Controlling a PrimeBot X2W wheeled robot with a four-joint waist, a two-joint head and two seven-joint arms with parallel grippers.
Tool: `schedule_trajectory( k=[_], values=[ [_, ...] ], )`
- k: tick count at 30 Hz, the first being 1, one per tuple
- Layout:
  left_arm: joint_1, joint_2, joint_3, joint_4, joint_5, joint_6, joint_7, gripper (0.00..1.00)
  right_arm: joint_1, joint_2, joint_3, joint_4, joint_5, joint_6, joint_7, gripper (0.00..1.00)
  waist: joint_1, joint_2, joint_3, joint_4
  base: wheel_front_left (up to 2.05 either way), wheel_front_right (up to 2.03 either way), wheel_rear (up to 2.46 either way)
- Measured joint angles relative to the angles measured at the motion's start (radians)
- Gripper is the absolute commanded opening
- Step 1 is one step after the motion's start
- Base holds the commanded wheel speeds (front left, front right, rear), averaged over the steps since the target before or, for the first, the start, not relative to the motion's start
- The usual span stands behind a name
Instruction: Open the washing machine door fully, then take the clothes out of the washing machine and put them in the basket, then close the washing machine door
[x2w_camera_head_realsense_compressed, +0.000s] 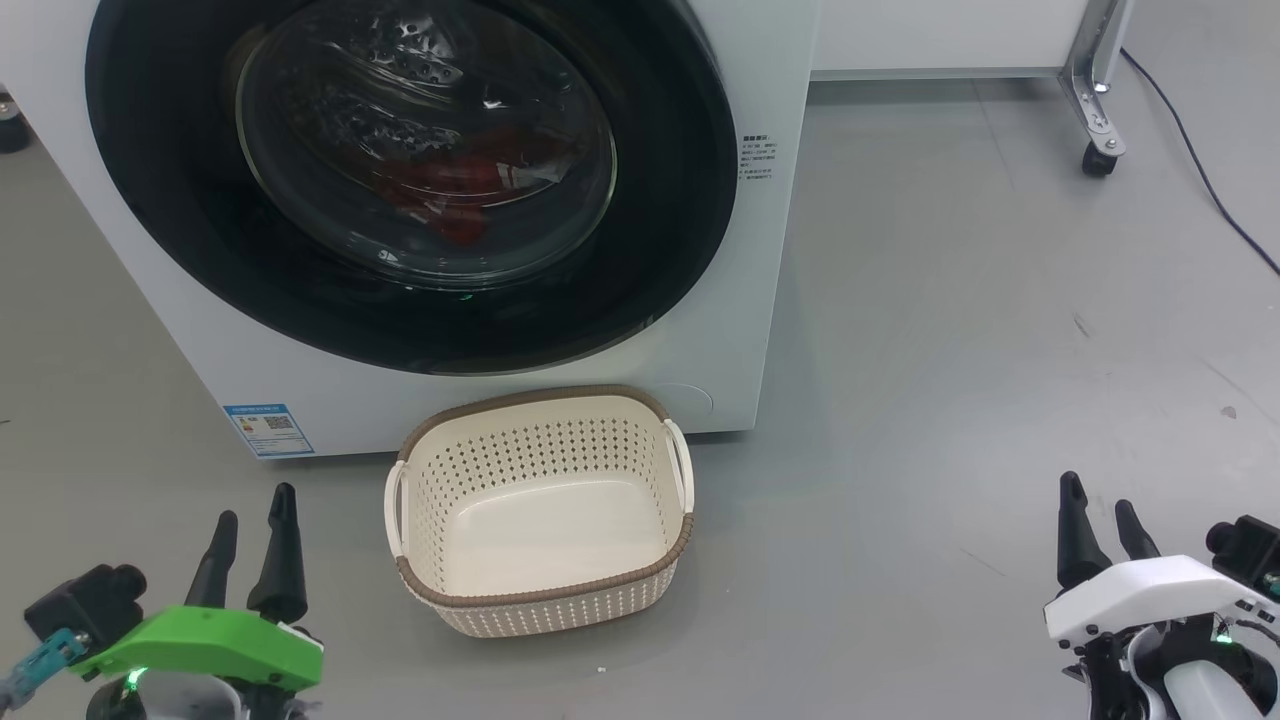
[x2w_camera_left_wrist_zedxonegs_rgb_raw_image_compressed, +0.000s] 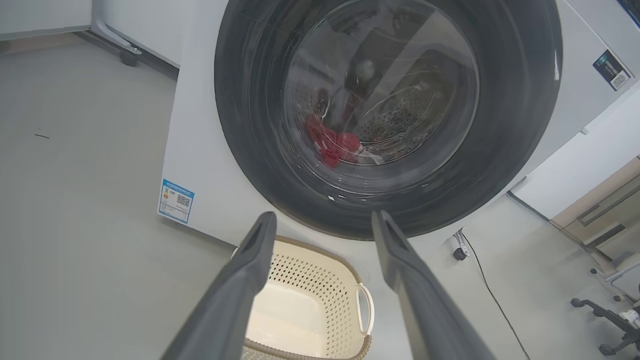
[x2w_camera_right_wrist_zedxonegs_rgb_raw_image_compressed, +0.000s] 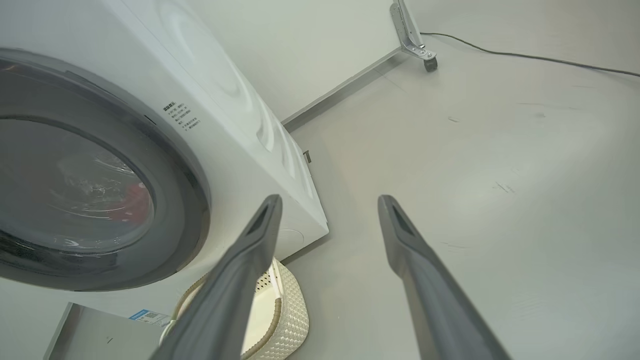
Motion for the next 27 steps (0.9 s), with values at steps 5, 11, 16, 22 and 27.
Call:
schedule_trajectory(
  k=[5, 11, 16, 22, 27],
  values=[
    [0.0, 0.001, -0.021, -0.001, 0.091, 0.015, -0.018, 1.0, -0.008, 0.0, 0.021, 0.001, -0.076, -0.015, -0.019, 1.0, 0.0, 0.0, 0.0, 0.0, 0.0, 0.0, 0.0],
    [0.0, 0.001, -0.035, -0.001, 0.183, 0.033, -0.037, 1.0, -0.017, -0.001, 0.039, 0.005, -0.157, -0.032, -0.036, 1.0, 0.0, 0.0, 0.0, 0.0, 0.0, 0.0, 0.0],
    [0.0, 0.001, -0.05, 0.005, 0.251, 0.04, -0.05, 1.0, -0.018, -0.004, 0.058, 0.007, -0.227, -0.045, -0.051, 1.0, 0.0, 0.0, 0.0, 0.0, 0.0, 0.0, 0.0],
    [0.0, -0.003, -0.054, 0.018, 0.318, 0.048, -0.068, 1.0, -0.02, -0.007, 0.077, 0.01, -0.313, -0.06, -0.074, 1.0, 0.0, 0.0, 0.001, 0.001, 0.0, 0.0, 0.0],
    [0.0, -0.004, -0.058, 0.029, 0.382, 0.049, -0.089, 1.0, -0.029, -0.01, 0.097, 0.014, -0.385, -0.07, -0.087, 1.0, 0.0, 0.0, 0.001, 0.002, 0.0, 0.0, 0.0]
  ],
)
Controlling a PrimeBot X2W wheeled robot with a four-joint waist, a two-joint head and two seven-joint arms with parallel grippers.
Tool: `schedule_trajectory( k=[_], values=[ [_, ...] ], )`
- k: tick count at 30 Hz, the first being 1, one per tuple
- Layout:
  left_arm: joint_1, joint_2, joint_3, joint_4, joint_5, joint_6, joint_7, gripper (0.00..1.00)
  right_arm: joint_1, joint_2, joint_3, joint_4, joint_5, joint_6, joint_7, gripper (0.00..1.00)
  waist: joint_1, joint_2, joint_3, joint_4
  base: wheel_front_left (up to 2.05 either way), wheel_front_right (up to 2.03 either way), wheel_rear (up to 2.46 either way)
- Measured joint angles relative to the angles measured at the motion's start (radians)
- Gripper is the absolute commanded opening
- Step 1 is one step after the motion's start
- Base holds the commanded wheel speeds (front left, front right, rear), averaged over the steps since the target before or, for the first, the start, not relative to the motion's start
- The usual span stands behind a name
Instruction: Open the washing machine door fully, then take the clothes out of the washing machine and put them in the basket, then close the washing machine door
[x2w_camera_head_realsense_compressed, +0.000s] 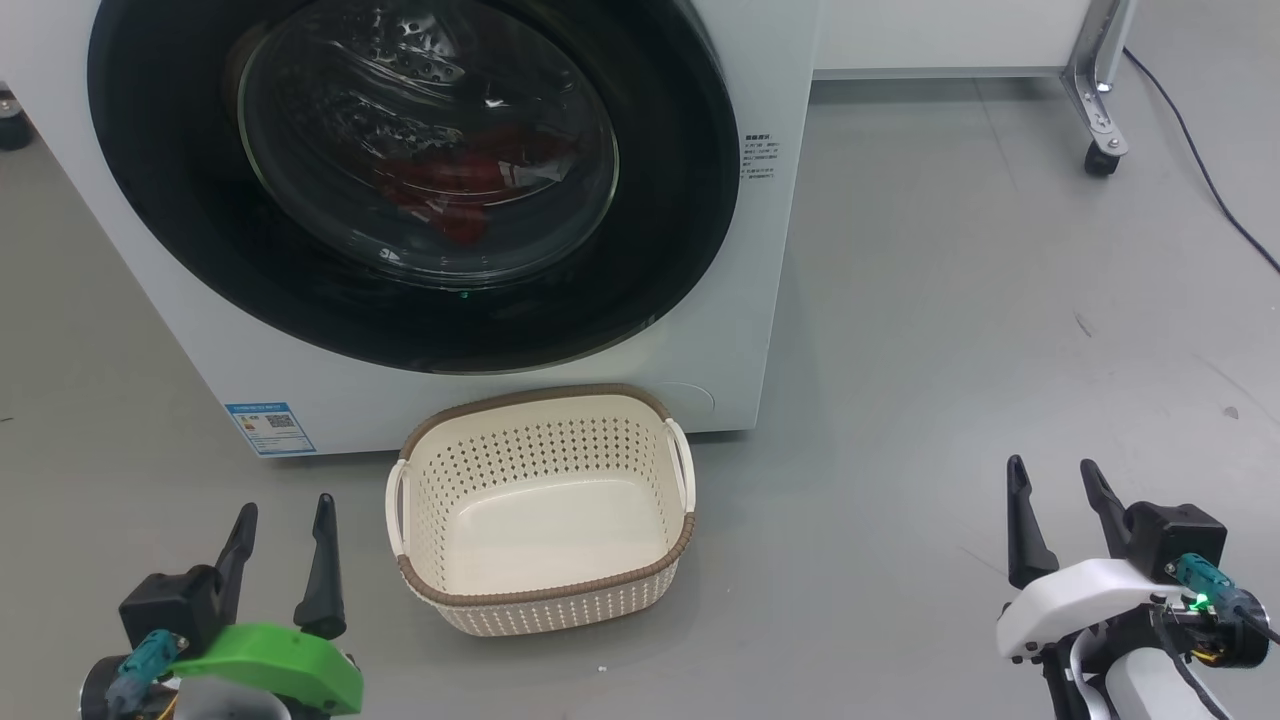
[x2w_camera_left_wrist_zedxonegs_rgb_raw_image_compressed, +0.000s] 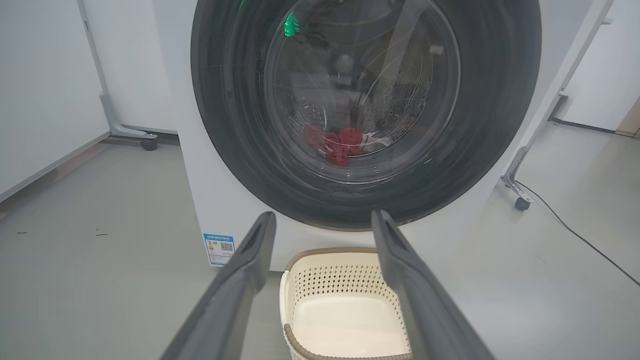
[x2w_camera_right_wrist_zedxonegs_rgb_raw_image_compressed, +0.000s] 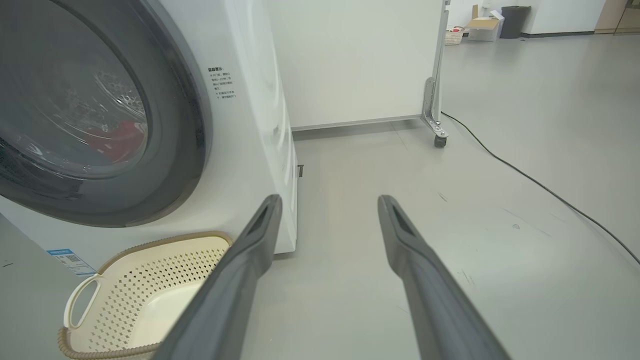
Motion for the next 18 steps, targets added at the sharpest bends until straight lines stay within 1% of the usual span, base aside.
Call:
schedule_trajectory(
  k=[3, 8, 11, 13, 18],
  values=[
    [-0.001, -0.001, -0.002, 0.008, 0.039, 0.009, -0.008, 1.0, -0.007, 0.0, 0.01, 0.001, -0.038, -0.006, -0.012, 1.0, 0.0001, 0.0, 0.0, 0.0, 0.0, 0.0, 0.0],
    [-0.002, -0.003, -0.004, 0.02, 0.088, 0.01, -0.021, 1.0, -0.009, -0.001, 0.023, 0.001, -0.091, -0.01, -0.024, 1.0, 0.0, 0.0, 0.001, 0.001, 0.0, 0.0, 0.0],
    [-0.004, -0.006, -0.005, 0.029, 0.114, 0.018, -0.031, 1.0, -0.009, -0.001, 0.026, 0.001, -0.129, -0.021, -0.031, 1.0, 0.0, 0.0, 0.001, 0.001, 0.0, 0.0, 0.0],
    [-0.006, -0.008, -0.003, 0.038, 0.12, 0.018, -0.031, 1.0, -0.009, -0.001, 0.025, 0.001, -0.136, -0.026, -0.032, 1.0, 0.0, 0.0, 0.001, 0.001, 0.0, 0.0, 0.0],
    [-0.01, -0.015, 0.005, 0.055, 0.119, 0.018, -0.031, 1.0, -0.009, 0.005, 0.01, 0.001, -0.135, -0.026, -0.032, 1.0, 0.0, 0.0, 0.0, 0.0, 0.0, 0.0, 0.0]
  ],
)
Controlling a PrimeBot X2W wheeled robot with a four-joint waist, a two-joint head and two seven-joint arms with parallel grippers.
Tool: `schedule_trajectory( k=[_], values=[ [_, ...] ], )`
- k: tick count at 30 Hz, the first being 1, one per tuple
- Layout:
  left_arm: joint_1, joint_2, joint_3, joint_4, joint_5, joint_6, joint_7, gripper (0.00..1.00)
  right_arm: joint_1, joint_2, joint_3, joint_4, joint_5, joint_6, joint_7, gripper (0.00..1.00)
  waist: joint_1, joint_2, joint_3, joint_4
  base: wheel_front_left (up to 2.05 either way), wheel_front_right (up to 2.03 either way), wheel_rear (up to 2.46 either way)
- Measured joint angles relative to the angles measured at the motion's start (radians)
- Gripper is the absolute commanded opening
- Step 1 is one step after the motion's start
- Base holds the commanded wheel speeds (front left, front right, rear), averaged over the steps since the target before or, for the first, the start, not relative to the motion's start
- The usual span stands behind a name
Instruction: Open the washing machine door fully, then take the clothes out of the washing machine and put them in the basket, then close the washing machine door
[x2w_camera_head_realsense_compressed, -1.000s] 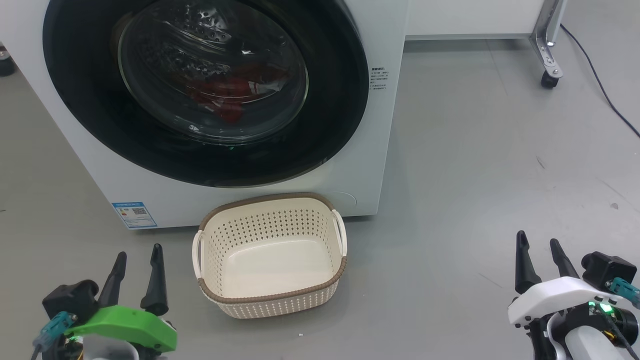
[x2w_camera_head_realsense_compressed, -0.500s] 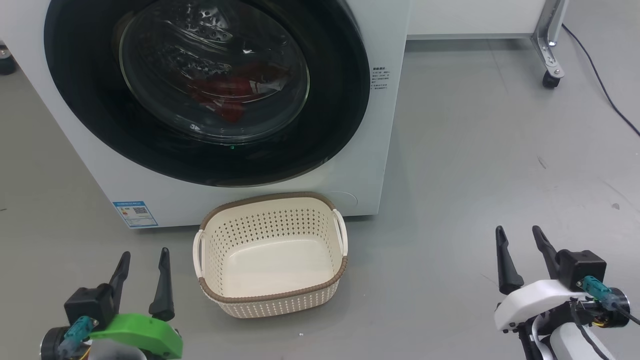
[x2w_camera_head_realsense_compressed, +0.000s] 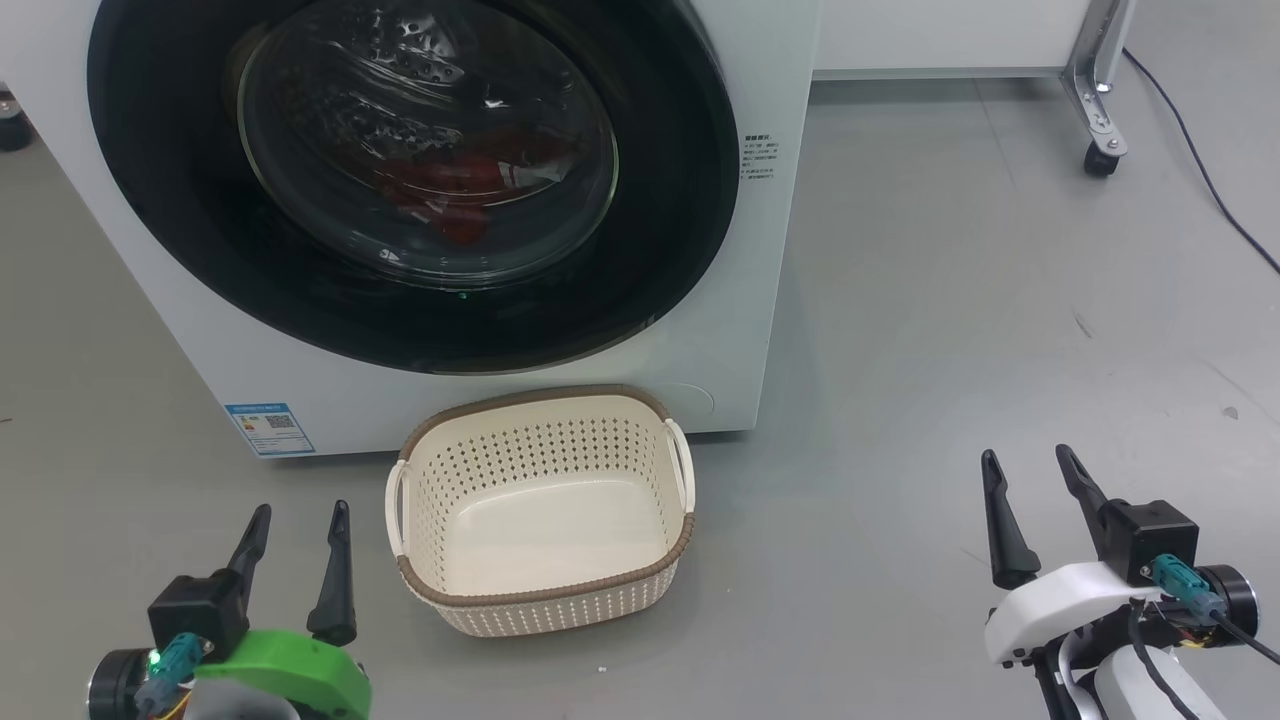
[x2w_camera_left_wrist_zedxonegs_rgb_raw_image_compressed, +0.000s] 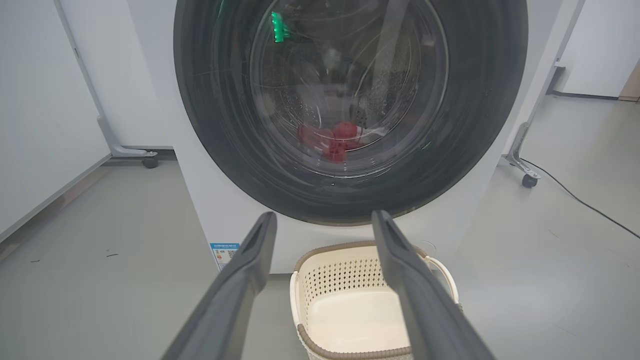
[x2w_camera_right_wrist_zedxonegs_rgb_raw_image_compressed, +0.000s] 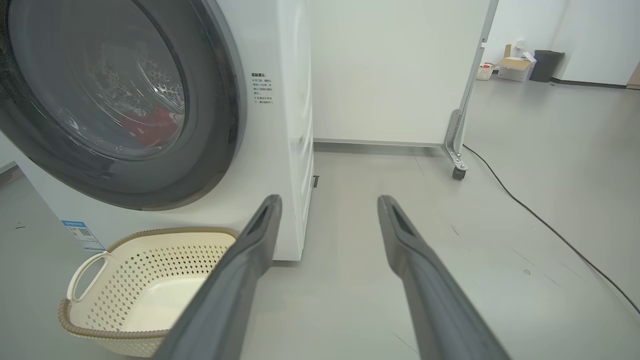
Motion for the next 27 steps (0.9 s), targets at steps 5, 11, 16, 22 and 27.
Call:
schedule_trajectory(
  k=[5, 11, 16, 22, 27],
  values=[
    [-0.009, -0.011, 0.012, 0.005, -0.002, 0.0, 0.0, 1.0, 0.0, 0.007, -0.015, 0.0, 0.005, 0.0, 0.0, 1.0, 0.0, 0.0, -0.002, -0.001, 0.0, 0.0, 0.0],
    [-0.011, -0.018, 0.024, 0.016, -0.003, 0.0, 0.0, 1.0, 0.0, 0.013, -0.018, 0.0, 0.005, 0.001, 0.0, 1.0, 0.0, 0.0, -0.003, -0.001, 0.0, 0.0, 0.0],
    [-0.012, -0.019, 0.03, 0.028, -0.003, -0.001, 0.0, 1.0, 0.0, 0.016, -0.022, 0.0, 0.004, 0.007, 0.0, 1.0, 0.0, 0.0, -0.003, -0.001, 0.0, 0.0, 0.0],
    [-0.012, -0.024, 0.032, 0.031, -0.003, -0.002, 0.0, 1.0, 0.0, 0.02, -0.029, 0.0, 0.003, 0.01, 0.0, 1.0, 0.0, 0.0, -0.003, -0.001, 0.0, 0.0, 0.0],
    [-0.017, -0.025, 0.036, 0.033, -0.003, -0.003, 0.0, 1.0, 0.0, 0.022, -0.036, 0.0, 0.001, 0.013, -0.001, 0.0, 0.0, 0.0, -0.003, 0.0, 0.0, 0.0, 0.0]
  ],
)
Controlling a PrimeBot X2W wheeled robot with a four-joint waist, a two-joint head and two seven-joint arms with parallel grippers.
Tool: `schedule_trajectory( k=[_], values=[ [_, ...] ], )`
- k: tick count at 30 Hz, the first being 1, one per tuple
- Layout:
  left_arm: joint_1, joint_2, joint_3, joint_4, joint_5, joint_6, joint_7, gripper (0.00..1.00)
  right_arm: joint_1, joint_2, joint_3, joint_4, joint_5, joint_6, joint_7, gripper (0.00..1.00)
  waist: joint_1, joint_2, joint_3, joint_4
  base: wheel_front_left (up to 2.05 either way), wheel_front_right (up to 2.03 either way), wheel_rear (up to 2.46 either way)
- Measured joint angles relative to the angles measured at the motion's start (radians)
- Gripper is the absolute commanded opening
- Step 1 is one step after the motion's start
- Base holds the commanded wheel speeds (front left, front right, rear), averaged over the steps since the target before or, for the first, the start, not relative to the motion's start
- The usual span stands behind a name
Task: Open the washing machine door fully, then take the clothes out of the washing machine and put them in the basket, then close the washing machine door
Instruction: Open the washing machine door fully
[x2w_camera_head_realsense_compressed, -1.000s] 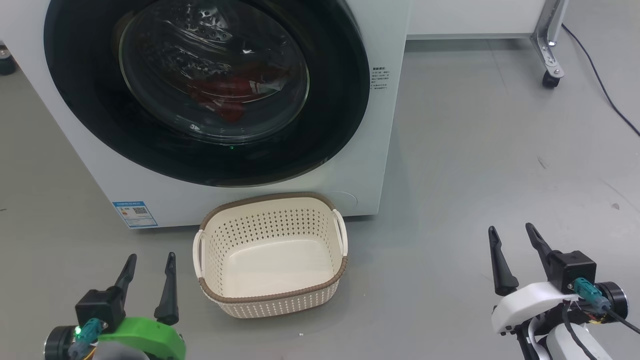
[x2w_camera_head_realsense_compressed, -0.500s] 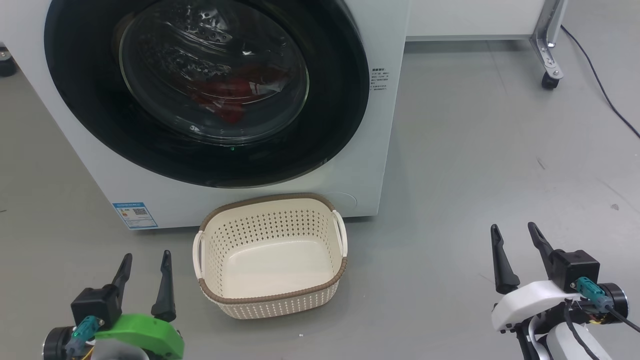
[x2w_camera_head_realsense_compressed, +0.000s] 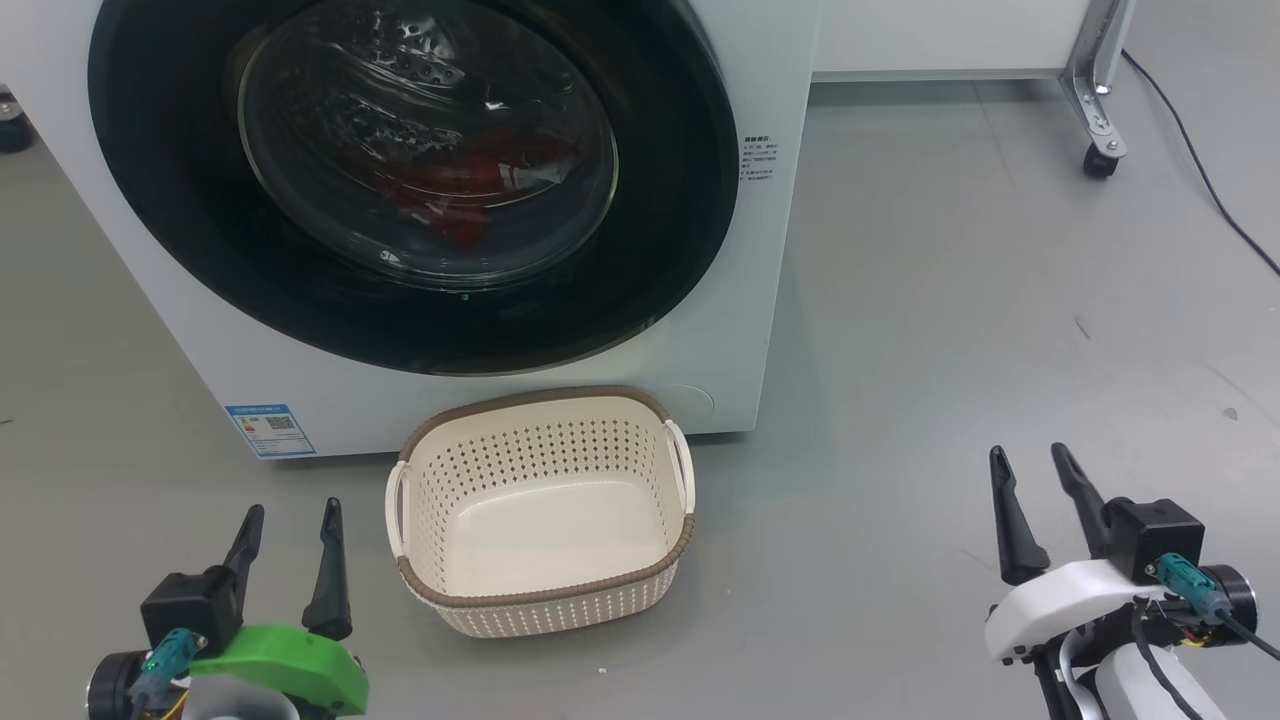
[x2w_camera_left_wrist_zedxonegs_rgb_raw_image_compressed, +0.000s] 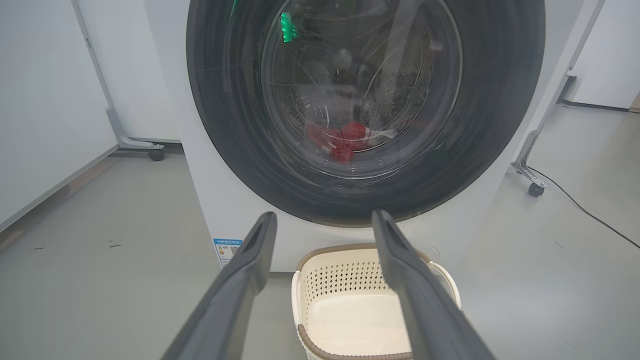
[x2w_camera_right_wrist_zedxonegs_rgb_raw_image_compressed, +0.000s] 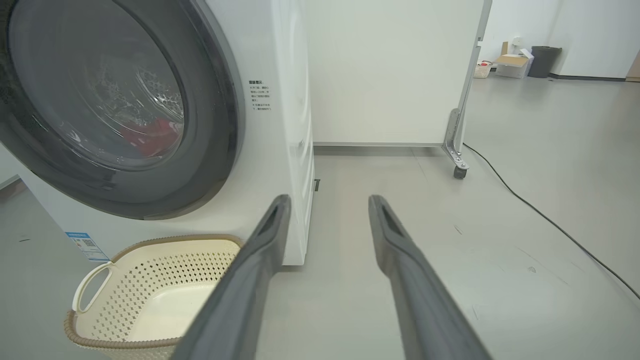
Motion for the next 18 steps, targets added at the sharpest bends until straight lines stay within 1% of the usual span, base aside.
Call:
schedule_trajectory(
  k=[2, 6, 9, 18],
  values=[
    [-0.002, -0.001, 0.001, 0.0, 0.0, -0.007, 0.0, 1.0, 0.0, 0.001, -0.001, 0.0, 0.0, 0.006, 0.0, 0.0, 0.0, 0.0, 0.0, 0.0, 0.0, 0.0, 0.0],
    [-0.005, -0.002, 0.003, 0.002, 0.003, -0.007, 0.0, 1.0, 0.0, 0.004, -0.004, 0.0, 0.0, 0.014, 0.0, 0.0, 0.0, 0.0, 0.002, 0.001, 0.0, 0.0, 0.0],
    [-0.005, -0.002, 0.005, 0.004, 0.009, -0.008, 0.0, 1.0, 0.0, 0.007, -0.006, 0.002, 0.0, 0.015, 0.0, 0.0, 0.0, 0.0, 0.002, 0.002, 0.0, 0.0, 0.0],
    [-0.013, -0.002, 0.008, 0.002, 0.035, -0.009, 0.0, 1.0, 0.0, 0.022, -0.026, 0.006, 0.023, 0.041, 0.0, 0.0, 0.0, 0.0, 0.015, 0.008, 0.0, 0.0, 0.0]
  ],
)
